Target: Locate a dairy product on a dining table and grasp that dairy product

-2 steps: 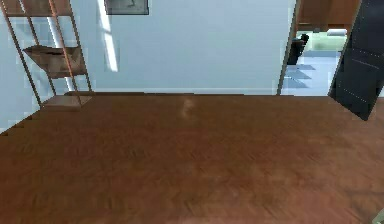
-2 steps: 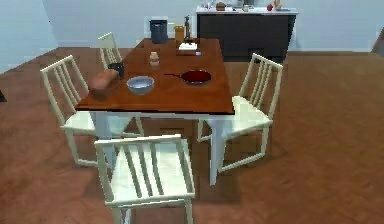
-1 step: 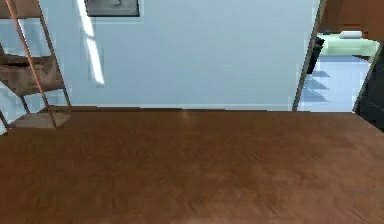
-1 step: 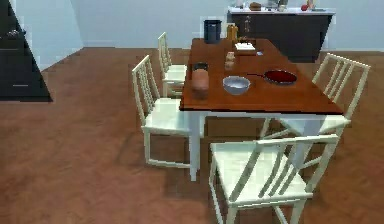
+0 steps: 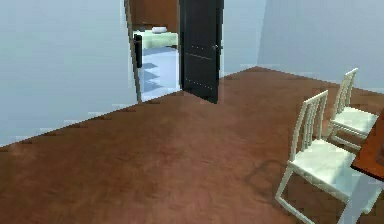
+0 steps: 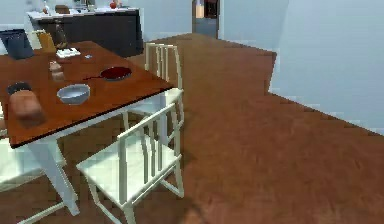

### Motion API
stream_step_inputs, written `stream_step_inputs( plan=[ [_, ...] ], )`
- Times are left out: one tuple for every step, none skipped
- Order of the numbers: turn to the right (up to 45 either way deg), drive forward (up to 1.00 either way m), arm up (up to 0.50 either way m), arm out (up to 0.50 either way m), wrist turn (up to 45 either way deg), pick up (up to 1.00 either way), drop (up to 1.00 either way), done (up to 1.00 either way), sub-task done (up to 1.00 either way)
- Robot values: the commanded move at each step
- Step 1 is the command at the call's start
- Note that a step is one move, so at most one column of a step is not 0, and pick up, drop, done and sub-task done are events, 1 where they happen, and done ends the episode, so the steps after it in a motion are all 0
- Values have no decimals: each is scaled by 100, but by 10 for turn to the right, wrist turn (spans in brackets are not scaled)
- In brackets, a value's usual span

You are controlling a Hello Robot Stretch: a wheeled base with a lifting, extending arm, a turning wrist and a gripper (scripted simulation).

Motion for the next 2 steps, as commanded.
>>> stream_step_inputs(
  plan=[
    [0,100,0,0,0,0,0,0,0],
    [60,0,0,0,0,0,0,0,0]
  ],
)
